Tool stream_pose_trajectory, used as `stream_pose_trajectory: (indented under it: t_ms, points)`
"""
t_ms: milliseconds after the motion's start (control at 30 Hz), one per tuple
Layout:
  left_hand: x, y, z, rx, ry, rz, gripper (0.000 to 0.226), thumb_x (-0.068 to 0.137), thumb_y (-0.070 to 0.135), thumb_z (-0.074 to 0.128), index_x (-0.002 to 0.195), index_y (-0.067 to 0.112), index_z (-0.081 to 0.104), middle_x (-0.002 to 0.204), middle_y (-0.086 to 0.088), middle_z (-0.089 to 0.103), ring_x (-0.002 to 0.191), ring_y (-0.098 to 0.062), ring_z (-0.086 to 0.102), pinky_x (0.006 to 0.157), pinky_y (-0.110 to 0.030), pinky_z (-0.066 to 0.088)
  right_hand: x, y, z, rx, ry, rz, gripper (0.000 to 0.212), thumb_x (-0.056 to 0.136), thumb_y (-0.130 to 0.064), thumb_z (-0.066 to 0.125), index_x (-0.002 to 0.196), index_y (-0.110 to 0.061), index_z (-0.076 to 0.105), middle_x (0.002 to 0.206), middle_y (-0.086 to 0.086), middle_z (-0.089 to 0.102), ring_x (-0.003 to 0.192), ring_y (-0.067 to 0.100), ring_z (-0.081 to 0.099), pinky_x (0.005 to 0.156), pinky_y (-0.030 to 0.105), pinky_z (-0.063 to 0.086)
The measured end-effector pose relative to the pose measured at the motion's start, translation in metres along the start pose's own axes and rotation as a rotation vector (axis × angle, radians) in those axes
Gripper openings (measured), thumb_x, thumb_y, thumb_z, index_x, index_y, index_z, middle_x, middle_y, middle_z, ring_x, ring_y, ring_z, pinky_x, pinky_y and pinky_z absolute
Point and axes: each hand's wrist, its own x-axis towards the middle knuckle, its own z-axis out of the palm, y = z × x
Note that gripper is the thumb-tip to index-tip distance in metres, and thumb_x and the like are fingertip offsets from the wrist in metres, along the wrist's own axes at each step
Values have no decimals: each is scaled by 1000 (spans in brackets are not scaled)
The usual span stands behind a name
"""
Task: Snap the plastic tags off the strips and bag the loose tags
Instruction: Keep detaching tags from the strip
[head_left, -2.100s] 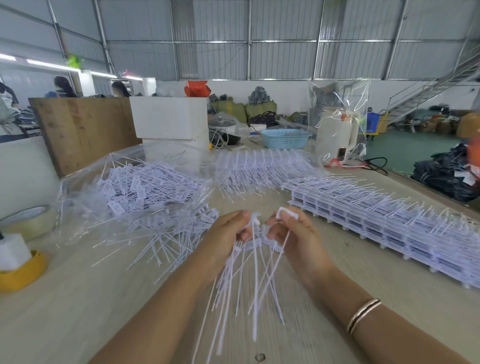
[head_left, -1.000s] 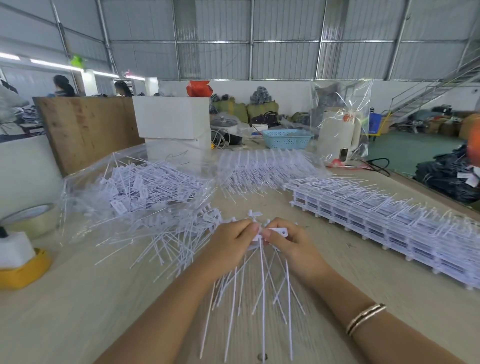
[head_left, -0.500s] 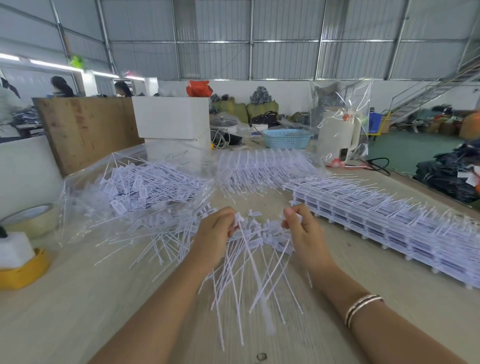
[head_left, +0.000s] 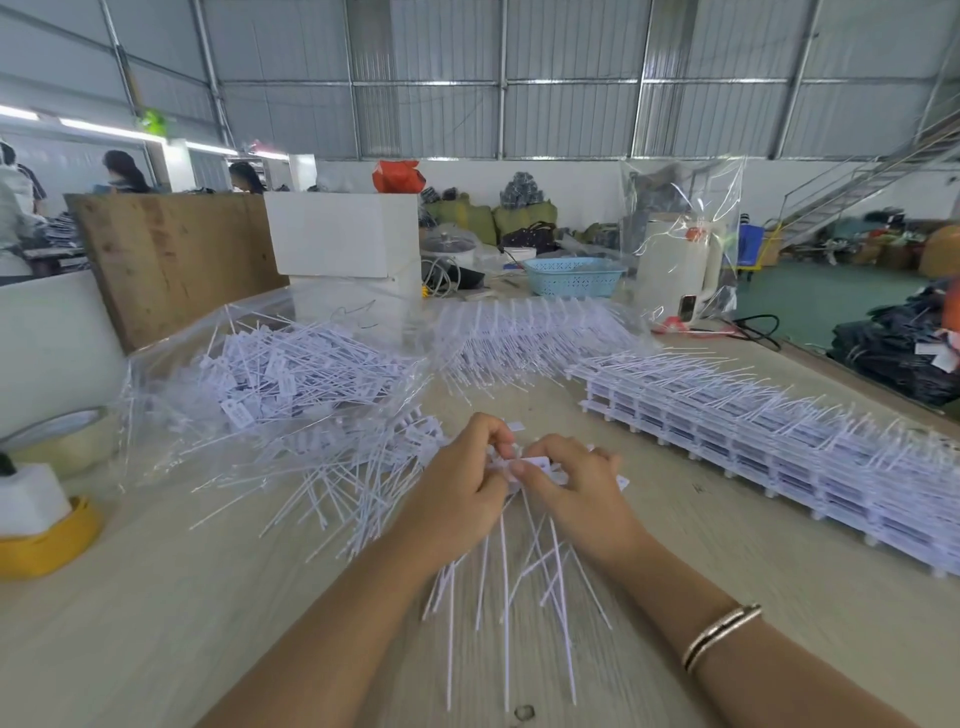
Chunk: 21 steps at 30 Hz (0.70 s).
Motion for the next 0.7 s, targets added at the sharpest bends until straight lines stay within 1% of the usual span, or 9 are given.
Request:
stream_pose_trajectory:
  t_ms: [67,133,167,267,367,467,533,633,700]
  points:
    - [2,-1,-4,49,30,-51,19,93,19,48,91,37,46,76,19,56,53,-6,47,54,-26,40,-1,4,-8,205,-14,16,20,90,-21,63,72,-27,59,71,-13,62,71,1,56,81,26,37]
    - [3,-3,-6,104,29,-86,19,96,25,45,81,36,49,61,10,52,48,-7,43,51,-29,36,-3,5,-11,313,-50,5,21,91,-17,62,71,-25,59,65,-16,59,62,-3,51,66,13,37]
    - [3,-2,-6,135,15,-93,20,96,28,44,77,33,50,55,8,48,46,-6,40,49,-28,32,-3,5,-10,337,-68,3,21,91,-17,61,71,-24,58,66,-15,58,62,-1,50,63,12,37]
    - [2,2,-7,232,0,-101,27,96,35,44,73,22,50,53,4,46,47,-9,40,49,-28,30,-3,7,-6,402,-96,14,18,92,-19,60,74,-18,57,70,-1,54,65,11,47,63,18,37]
    - [3,1,-9,245,-22,-80,41,97,35,41,65,11,49,57,-5,47,53,-19,44,56,-34,36,-4,5,-7,476,-130,43,19,92,-22,60,73,-20,56,66,-8,51,63,9,45,61,15,36]
    - [1,1,-8,156,-39,-89,42,97,36,45,59,16,42,54,0,40,50,-13,37,54,-33,31,-4,3,-8,529,-186,57,18,82,-35,62,73,-20,65,70,-11,59,70,4,55,71,15,42]
    - [1,2,-7,12,-33,-150,41,97,35,47,60,17,44,52,4,37,49,-9,34,53,-28,28,-4,2,-7,551,-184,43,17,82,-31,63,76,-15,67,73,-7,63,74,5,59,75,17,44]
    - [3,5,-9,-158,-67,-239,34,99,34,43,76,18,65,63,-2,52,60,-11,46,62,-27,35,-4,-1,-6,538,-146,-8,11,86,-21,62,76,-20,67,68,-12,62,68,1,56,69,12,41]
    - [3,6,-7,-255,-64,-309,33,99,36,42,78,29,67,68,0,57,64,-8,51,66,-25,38,-4,-3,-5,491,-107,-64,16,87,-21,61,74,-29,66,68,-14,63,68,0,56,70,12,41]
